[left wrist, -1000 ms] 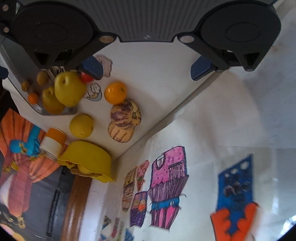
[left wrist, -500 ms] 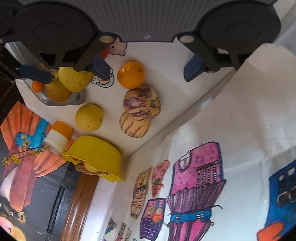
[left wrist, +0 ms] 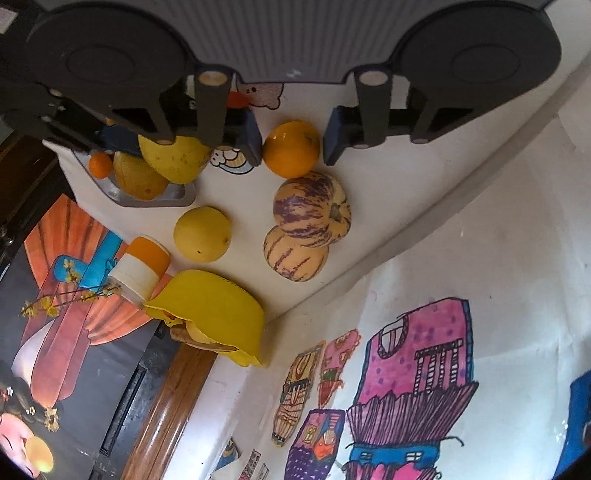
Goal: Organize fruits
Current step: 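Grasp an orange with the left tool while the right tool grasps a yellow-green pear, then carry the orange with the left tool while the right tool carries the pear, both releasing onto the tray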
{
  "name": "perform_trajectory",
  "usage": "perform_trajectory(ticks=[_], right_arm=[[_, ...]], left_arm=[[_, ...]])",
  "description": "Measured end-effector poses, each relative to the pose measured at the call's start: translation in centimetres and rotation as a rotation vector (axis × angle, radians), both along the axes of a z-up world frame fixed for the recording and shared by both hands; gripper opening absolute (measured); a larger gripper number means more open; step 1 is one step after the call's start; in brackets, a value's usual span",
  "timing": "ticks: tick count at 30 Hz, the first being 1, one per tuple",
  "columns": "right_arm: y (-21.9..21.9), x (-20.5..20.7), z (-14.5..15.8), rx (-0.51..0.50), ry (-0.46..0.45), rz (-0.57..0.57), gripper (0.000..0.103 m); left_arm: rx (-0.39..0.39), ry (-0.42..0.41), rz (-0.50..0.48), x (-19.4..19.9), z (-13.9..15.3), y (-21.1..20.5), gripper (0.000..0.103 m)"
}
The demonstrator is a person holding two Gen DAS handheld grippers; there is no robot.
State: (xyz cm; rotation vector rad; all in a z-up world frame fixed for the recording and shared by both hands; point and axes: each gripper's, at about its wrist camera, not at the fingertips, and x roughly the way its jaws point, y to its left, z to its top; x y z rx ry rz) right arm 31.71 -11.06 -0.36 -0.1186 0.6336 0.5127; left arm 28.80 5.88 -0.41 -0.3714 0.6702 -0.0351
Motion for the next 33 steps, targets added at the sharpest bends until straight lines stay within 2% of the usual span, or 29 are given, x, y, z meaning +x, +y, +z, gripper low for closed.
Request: perform_trajectory(ticks=[11, 18, 27, 33], right_arm=[[-0.6, -0.5, 0.4, 0.036, 0.012, -0.018, 0.059], [-2.0, -3.8, 1.9, 0.069, -0.055, 0.018, 0.057], [-7.0, -7.1, 3.9, 0.086, -0.101, -0.03, 0.056], [-11.8, -7.4, 4.0, 0.103, -0.116, -0.118, 0.056]], left_arm=[[0.001, 0.0, 0.048, -1.7, 0.6, 0.7, 0.036], [-0.002, -0.006, 0.041, -3.2, 1.4, -0.2, 0.036], [-0.014, -0.014, -0.005, -3.8, 2.6, -3.9, 0.036], [-0.008, -0.034, -0.061, -3.7, 3.5, -7.6, 0.036]])
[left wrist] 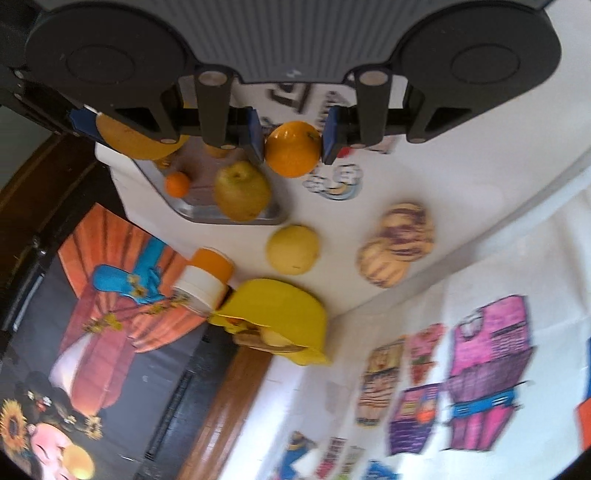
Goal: Organize fruits
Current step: 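Carry the orange with the left tool while the right tool carries the pear, both releasing onto the tray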
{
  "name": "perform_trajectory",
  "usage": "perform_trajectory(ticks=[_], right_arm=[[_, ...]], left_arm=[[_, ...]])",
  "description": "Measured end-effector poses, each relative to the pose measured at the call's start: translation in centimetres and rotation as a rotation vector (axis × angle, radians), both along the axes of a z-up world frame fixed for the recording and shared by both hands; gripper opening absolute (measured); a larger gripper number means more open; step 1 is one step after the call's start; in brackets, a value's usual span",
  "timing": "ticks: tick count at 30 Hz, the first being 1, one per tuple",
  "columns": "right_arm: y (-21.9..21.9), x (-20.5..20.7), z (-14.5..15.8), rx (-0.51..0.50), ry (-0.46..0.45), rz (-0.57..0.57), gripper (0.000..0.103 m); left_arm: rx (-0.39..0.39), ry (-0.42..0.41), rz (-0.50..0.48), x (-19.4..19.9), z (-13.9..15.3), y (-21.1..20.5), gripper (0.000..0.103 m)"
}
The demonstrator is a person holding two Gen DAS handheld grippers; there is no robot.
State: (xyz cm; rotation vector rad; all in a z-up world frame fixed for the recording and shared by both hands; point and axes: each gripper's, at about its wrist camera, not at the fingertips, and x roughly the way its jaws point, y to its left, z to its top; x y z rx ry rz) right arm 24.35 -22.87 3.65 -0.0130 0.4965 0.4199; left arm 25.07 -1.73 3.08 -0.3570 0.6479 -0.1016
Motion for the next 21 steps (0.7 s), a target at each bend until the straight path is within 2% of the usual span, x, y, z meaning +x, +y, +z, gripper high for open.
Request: perform_trajectory(ticks=[11, 21], right_arm=[[-6.2, 2.5, -2.6, 0.035, 0.062, -0.117, 0.056], [-7.9, 3.0, -3.4, 0.109, 0.075, -0.125, 0.056]], left_arm=[[0.0, 0.016, -0.121, 1.5, -0.6, -6.4, 0.036], [0.031, 0.052, -0.17, 1.9, -2.1, -9.2, 0.037]])
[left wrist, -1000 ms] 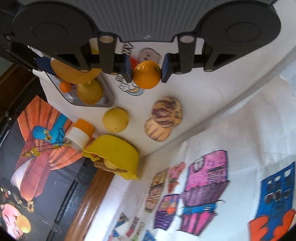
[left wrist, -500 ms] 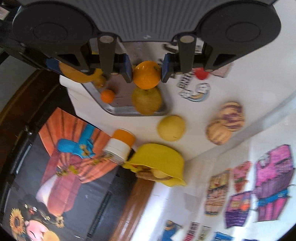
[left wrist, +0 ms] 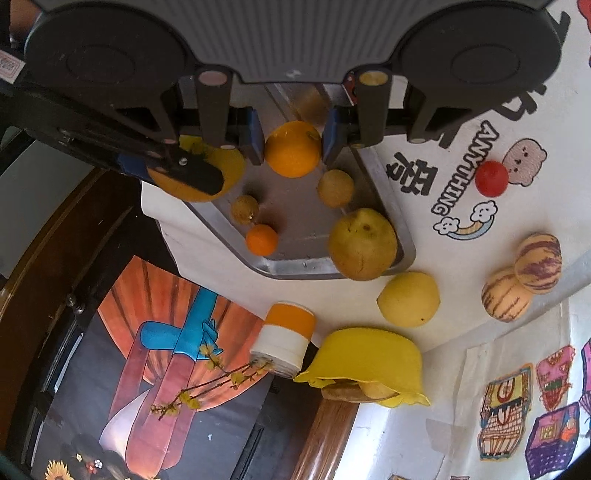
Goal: Organize fruits
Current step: 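Carry the orange with the left tool while the right tool carries the pear, both releasing onto the tray, then withdraw both open tools from the tray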
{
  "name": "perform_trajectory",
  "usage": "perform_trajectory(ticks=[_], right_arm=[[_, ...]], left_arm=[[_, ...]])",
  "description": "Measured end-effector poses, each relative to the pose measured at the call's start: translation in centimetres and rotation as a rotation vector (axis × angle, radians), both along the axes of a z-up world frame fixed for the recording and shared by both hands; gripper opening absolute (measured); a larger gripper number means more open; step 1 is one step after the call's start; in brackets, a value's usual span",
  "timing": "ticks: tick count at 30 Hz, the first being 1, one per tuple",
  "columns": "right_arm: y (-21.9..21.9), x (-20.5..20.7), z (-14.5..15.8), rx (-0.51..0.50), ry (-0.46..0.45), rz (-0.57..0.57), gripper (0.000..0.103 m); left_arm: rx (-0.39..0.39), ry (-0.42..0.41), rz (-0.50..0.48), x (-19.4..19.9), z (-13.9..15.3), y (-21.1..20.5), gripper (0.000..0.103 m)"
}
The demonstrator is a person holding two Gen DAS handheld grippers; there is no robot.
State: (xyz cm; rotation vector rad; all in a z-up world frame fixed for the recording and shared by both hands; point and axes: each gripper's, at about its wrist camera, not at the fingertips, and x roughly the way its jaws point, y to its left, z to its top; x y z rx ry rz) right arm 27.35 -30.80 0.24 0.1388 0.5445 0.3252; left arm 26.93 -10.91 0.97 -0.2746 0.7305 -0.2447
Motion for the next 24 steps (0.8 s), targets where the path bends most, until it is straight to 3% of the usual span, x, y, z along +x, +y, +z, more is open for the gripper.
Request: perform_trajectory(ticks=[4, 7, 9, 15, 17, 24], right_arm=[[-0.7, -0.7, 0.3, 0.008, -0.024, -0.012, 0.066], [-1.2, -1.5, 0.8, 0.017, -0.038, -0.025, 0.074], [-1.6, -2.3, 1.3, 0.022, -0.052, -0.042, 0.079], [-2.6, -5.8, 3.2, 0.036, -0.115, -0.087, 0.102], [-2.6, -7.2, 3.7, 0.014, -0.131, -0.105, 0.102], [-1.6, -11.9, 4.1, -0.067, -0.133, -0.119, 0.102]], left_arm=[[-0.003, 0.019, 0.015, -0.2, -0.3, 0.1, 0.038], [-0.025, 0.009, 0.021, -0.7, 0.0, 0.3, 0.049], [-0.038, -0.008, 0.026, -1.4, 0.4, 0.4, 0.066], [-0.08, -0.048, 0.076, -3.9, 1.8, 1.8, 0.094], [-0.084, -0.061, 0.106, -5.0, 2.0, 2.6, 0.102], [-0.06, -0.061, 0.181, -9.6, 1.8, 5.6, 0.102]])
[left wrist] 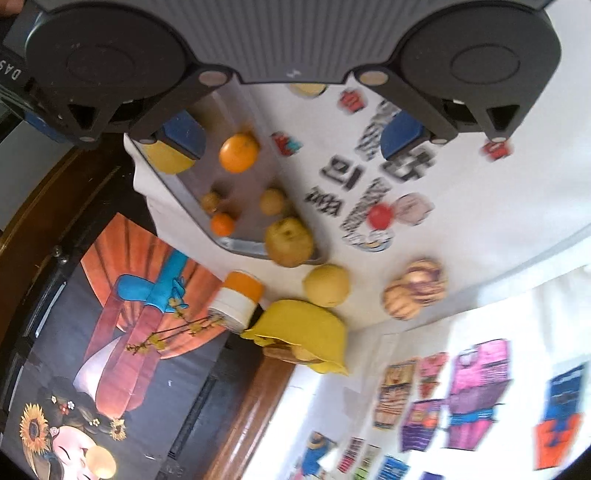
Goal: Organize fruits
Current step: 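Withdraw both open tools from the tray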
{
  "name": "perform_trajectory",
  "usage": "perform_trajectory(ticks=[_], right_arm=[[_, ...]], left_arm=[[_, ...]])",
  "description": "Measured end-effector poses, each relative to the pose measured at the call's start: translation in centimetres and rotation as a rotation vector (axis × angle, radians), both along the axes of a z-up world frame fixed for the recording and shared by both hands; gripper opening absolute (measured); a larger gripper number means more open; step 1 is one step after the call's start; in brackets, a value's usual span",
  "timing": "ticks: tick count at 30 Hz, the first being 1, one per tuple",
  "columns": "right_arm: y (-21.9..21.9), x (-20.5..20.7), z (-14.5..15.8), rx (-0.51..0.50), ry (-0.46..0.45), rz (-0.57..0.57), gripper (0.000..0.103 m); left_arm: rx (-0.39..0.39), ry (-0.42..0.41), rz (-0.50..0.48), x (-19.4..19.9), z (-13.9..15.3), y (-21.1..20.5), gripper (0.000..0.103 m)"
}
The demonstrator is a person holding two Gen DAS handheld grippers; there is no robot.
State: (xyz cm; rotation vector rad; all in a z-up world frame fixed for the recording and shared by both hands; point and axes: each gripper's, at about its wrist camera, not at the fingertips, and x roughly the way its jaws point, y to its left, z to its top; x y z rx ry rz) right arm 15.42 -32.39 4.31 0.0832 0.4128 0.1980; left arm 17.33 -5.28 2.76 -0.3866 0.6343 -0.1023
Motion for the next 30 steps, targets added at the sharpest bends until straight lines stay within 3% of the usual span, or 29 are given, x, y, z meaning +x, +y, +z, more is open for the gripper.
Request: perform_trajectory(ticks=[16, 22, 30], right_arm=[[5.8, -8.4, -2.2, -0.079, 0.203, 0.094, 0.102], [8.6, -9.0, -2.8, -0.096, 0.268, 0.15, 0.102], [12.2, -7.8, -2.5, -0.126, 0.268, 0.189, 0.102]], left_arm=[[0.132, 0.056, 0.006, -8.7, -1.5, 5.1, 0.102], [0.16, 0.077, 0.029, -9.6, -1.7, 7.2, 0.102], [0.183, 0.097, 0.062, -8.7, -1.5, 10.4, 0.102]])
